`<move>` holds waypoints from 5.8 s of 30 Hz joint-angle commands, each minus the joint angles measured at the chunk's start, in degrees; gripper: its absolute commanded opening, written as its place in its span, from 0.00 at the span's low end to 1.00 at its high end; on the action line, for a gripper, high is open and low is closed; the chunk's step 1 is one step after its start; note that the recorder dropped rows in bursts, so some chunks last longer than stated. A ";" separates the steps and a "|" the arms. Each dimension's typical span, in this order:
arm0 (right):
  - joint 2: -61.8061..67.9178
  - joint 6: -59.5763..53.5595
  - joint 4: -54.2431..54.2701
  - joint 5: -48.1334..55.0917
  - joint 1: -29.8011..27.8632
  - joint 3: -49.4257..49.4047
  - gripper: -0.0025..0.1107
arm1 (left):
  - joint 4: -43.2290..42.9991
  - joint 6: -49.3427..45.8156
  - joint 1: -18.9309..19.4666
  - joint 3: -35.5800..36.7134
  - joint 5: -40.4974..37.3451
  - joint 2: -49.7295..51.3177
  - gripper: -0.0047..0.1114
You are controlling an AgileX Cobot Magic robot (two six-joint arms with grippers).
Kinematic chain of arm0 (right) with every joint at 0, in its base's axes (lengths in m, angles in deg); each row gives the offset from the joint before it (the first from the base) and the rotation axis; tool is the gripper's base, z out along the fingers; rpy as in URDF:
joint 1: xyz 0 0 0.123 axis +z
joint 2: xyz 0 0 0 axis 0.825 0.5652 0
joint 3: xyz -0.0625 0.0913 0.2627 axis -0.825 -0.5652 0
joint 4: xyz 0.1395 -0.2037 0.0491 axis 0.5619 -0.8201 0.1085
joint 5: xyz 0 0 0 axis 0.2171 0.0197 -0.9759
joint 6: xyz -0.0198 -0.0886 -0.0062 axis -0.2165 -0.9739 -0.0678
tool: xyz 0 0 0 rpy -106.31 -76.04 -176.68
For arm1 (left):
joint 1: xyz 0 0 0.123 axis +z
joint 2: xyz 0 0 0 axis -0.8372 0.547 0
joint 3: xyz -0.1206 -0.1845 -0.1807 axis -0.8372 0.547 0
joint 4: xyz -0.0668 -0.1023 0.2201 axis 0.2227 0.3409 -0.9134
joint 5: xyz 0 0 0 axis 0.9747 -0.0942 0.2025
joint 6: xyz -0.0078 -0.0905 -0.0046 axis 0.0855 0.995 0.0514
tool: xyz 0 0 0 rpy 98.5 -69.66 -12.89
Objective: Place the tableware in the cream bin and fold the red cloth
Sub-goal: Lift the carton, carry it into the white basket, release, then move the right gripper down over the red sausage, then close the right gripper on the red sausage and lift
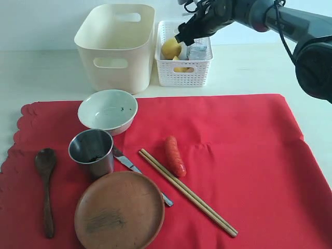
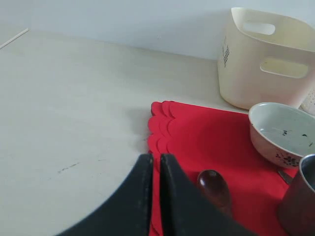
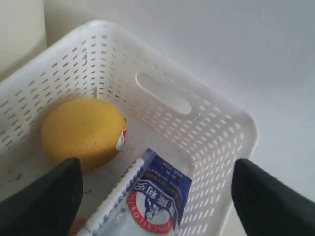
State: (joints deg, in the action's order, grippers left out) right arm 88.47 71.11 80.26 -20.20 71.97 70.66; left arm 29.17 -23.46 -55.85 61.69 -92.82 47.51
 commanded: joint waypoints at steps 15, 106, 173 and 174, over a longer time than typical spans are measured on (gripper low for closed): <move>-11.23 0.23 -0.25 15.55 -0.07 0.61 0.73 | -0.21 0.12 0.08 0.20 0.26 -0.38 0.11; -42.92 10.03 14.32 -4.00 22.22 -56.84 0.69 | -0.21 0.12 0.08 0.20 0.26 -0.38 0.11; -28.39 26.58 -7.90 18.97 23.93 -52.52 0.02 | -0.21 0.12 0.08 0.20 0.26 -0.38 0.11; -29.14 26.58 -8.18 19.20 23.93 -52.52 0.02 | -0.21 0.12 0.08 0.20 0.26 -0.38 0.11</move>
State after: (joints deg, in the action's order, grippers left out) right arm 61.39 98.15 73.33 -1.81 95.78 17.58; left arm 29.17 -23.46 -55.85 61.69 -92.82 47.51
